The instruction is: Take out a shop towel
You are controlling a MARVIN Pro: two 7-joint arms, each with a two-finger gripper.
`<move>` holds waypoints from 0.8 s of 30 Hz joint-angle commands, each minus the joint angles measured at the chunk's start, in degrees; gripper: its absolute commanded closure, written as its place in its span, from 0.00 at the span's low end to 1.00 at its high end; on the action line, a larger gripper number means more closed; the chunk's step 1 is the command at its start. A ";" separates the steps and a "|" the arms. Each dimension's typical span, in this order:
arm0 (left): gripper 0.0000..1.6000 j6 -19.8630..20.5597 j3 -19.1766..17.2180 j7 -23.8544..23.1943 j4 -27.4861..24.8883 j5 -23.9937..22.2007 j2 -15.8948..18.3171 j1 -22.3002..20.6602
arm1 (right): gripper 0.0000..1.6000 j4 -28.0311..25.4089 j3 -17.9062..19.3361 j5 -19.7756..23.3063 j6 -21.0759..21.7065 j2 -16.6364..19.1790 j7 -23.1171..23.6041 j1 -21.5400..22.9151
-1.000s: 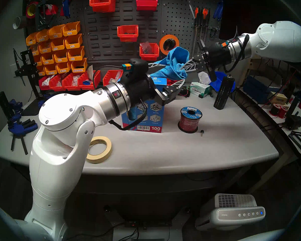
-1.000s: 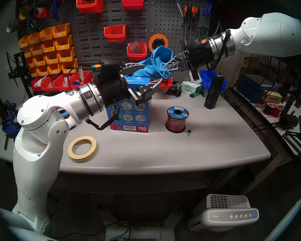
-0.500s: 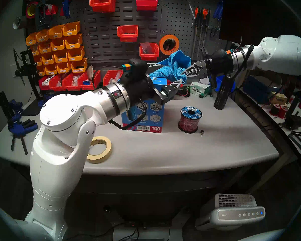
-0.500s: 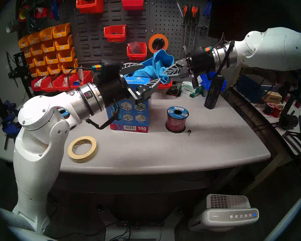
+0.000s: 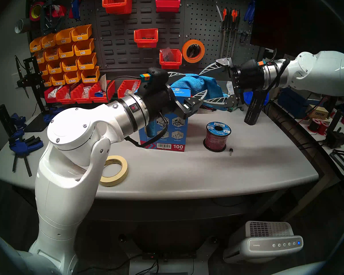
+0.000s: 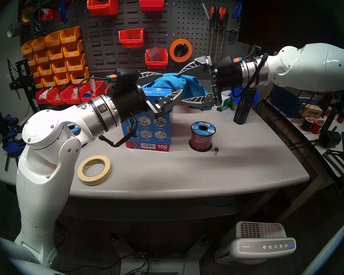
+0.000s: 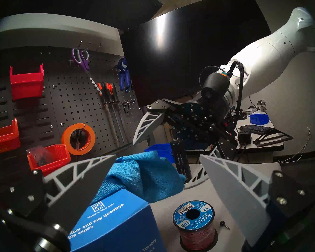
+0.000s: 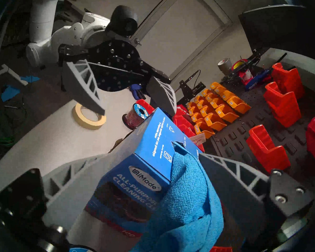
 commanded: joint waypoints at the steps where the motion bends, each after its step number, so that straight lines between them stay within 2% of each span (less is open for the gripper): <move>1: 0.00 -1.42 0.03 0.03 -0.53 -0.02 -0.68 -1.35 | 0.00 0.06 4.56 2.96 0.05 3.08 3.47 0.74; 7: 0.00 -2.22 -0.07 0.13 0.23 0.40 -0.71 -1.41 | 0.00 -0.78 7.16 4.22 0.05 5.16 4.86 -0.56; 13: 0.00 -3.06 0.12 0.40 0.77 1.33 -0.61 -1.92 | 0.00 -0.65 8.95 5.34 0.05 5.73 5.06 -2.89; 19: 0.00 -3.83 0.43 0.99 0.98 3.29 -0.30 -2.54 | 0.00 1.53 9.89 6.20 0.05 4.23 4.40 -7.05; 21: 0.00 -3.93 0.32 1.54 0.82 4.25 -0.19 -3.17 | 0.08 2.41 9.99 6.47 0.05 3.46 3.68 -8.39; 24: 0.00 -3.85 0.14 2.24 0.85 4.97 -0.53 -3.68 | 0.07 3.40 10.68 7.08 0.05 3.03 3.18 -9.90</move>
